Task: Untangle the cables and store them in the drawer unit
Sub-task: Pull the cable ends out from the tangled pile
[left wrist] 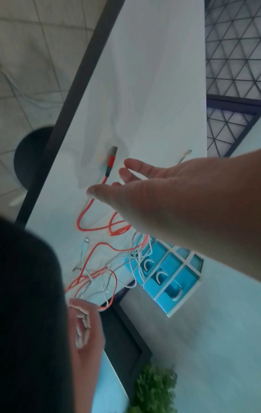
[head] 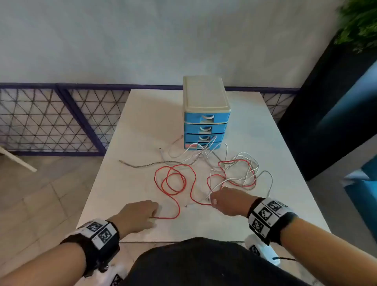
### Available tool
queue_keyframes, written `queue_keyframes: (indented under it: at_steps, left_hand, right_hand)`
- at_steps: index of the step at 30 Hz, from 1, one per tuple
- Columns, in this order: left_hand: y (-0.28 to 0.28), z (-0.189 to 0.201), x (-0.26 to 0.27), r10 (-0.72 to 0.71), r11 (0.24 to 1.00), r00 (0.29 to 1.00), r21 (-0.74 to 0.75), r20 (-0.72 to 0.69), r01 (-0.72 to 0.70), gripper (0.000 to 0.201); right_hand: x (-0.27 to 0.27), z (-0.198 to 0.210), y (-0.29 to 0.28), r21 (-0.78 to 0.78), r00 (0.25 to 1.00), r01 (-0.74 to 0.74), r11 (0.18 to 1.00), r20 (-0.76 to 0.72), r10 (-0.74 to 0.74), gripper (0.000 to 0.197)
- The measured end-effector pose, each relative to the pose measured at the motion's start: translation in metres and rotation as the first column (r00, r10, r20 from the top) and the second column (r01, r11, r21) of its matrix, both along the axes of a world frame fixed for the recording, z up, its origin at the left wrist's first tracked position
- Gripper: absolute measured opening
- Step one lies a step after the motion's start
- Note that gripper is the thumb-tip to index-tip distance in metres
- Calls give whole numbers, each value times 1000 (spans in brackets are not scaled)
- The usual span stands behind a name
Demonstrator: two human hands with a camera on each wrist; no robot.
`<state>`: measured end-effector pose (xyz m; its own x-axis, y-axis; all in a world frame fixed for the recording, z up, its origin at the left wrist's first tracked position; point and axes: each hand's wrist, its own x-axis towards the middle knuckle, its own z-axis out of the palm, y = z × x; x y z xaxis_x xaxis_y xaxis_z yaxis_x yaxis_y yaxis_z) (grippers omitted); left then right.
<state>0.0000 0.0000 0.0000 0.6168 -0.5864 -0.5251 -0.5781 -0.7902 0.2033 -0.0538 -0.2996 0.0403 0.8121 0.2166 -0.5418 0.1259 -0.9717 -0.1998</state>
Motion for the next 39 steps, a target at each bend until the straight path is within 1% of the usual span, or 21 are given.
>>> queue_keyframes:
  at_steps: [3, 5, 7, 10, 12, 13, 15, 17, 19, 22, 23, 24, 25, 26, 27, 30, 32, 34, 36, 38, 39]
  left_hand:
    - [9, -4, 1, 24, 994, 998, 101, 52, -29, 23]
    - [12, -4, 0, 60, 992, 998, 106, 32, -63, 11]
    - [9, 3, 1, 83, 994, 996, 76, 20, -84, 7]
    - [-7, 28, 13, 89, 995, 996, -48, 25, -88, 10]
    - [-23, 49, 23, 92, 964, 996, -253, 20, -84, 11]
    - [-33, 60, 27, 119, 921, 993, -374, 5, -108, 10]
    - [-50, 83, 34, 224, 787, 973, -578, -55, -214, 18]
    - [-66, 102, 43, 325, 652, 943, -704, -74, -280, 25]
    - [-77, 116, 54, 388, 531, 916, -786, -107, -317, 22]
    - [-83, 122, 75, 412, 277, 855, -851, -314, -446, 14]
    - [-82, 120, 83, 416, 212, 824, -841, -384, -499, 11]
    - [-79, 115, 90, 427, 175, 791, -819, -437, -547, 10]
    - [-75, 108, 97, 454, 178, 761, -789, -464, -588, 13]
    - [-71, 98, 103, 486, 214, 739, -756, -467, -619, 15]
    - [-65, 88, 108, 523, 286, 731, -717, -439, -636, 15]
    - [-50, 54, 117, 588, 567, 753, -513, -296, -644, 15]
    - [-41, 32, 118, 610, 658, 747, -356, -264, -663, 32]
    - [-35, 15, 118, 618, 708, 755, -262, -218, -655, 48]
    - [-32, 2, 119, 617, 728, 763, -227, -194, -647, 58]
    - [-32, -7, 118, 625, 720, 754, -224, -204, -657, 59]
    - [-32, -10, 118, 632, 718, 750, -215, -198, -662, 54]
  right_hand:
    - [8, 0, 12, 44, 992, -52, 998, 114, 46, 22]
    - [15, 3, 23, 46, 985, -90, 995, 149, 82, 21]
    - [21, 8, 30, 95, 980, -96, 991, 186, 77, 24]
    - [31, 18, 40, 262, 962, -55, 963, 271, -19, 26]
    - [38, 28, 49, 453, 950, 45, 890, 257, -178, 28]
    - [43, 33, 53, 542, 941, 92, 835, 227, -251, 29]
    - [53, 43, 61, 658, 930, 151, 737, 159, -333, 33]
    - [62, 53, 66, 734, 929, 176, 656, 98, -358, 38]
    - [69, 63, 67, 781, 922, 207, 589, 46, -384, 43]
    - [77, 74, 64, 780, 886, 280, 560, 15, -463, 45]
    - [79, 75, 63, 775, 874, 306, 552, 1, -486, 40]
    - [81, 75, 61, 775, 859, 339, 533, -24, -512, 36]
    - [82, 75, 59, 780, 836, 381, 496, -61, -546, 33]
    - [83, 75, 58, 782, 808, 423, 459, -96, -581, 31]
    - [83, 76, 56, 778, 784, 455, 434, -120, -608, 29]
    - [83, 78, 51, 756, 749, 518, 400, -175, -639, 25]
    - [81, 82, 48, 748, 736, 544, 379, -209, -644, 26]
    - [80, 86, 44, 747, 728, 553, 368, -218, -650, 33]
    - [78, 88, 40, 758, 716, 553, 345, -221, -662, 42]
    - [76, 91, 34, 770, 697, 563, 299, -248, -673, 50]
    - [76, 93, 30, 772, 690, 569, 283, -261, -676, 52]
